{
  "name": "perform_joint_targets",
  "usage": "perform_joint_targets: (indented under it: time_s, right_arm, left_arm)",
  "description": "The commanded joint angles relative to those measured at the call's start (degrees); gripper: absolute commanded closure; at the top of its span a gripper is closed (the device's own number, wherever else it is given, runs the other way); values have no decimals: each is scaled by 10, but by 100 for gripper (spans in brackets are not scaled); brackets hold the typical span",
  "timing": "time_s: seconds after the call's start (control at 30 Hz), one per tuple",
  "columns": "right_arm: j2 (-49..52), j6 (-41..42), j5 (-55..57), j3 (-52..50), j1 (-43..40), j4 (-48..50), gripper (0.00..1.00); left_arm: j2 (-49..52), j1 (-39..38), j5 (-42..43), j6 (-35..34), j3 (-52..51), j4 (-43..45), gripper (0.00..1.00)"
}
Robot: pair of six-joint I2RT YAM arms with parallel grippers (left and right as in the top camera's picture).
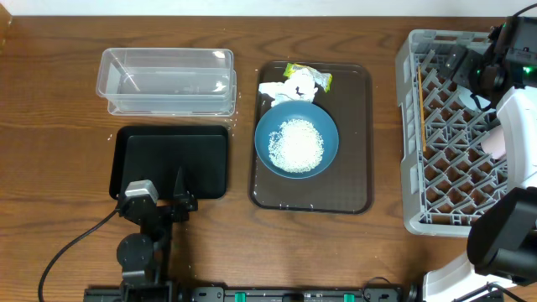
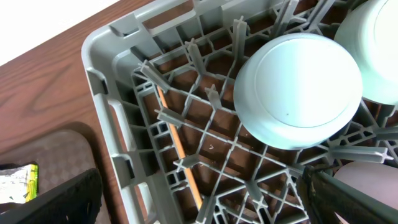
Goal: Sort waste into correct bins and load items into the dishwasher rack
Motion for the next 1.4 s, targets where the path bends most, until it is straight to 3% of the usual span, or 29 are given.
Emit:
perform_joint_targets:
  time_s: [0.0,1.13,1.2,1.27,1.37]
  right_arm:
    - [-9,7,6,0,-1,0,1]
    - [-9,7,6,0,-1,0,1]
    - [-9,7,6,0,-1,0,1]
    - [-9,7,6,0,-1,0,1]
    - [-9,7,6,0,-1,0,1]
  left_arm:
    - [0,1,8,10,-9,-20,8]
    - [0,1,8,10,-9,-20,8]
    - [0,1,-16,12,-9,17,8]
    - [0,1,21,-27,-9,82,8]
    - [0,1,151,-116,-9,119,8]
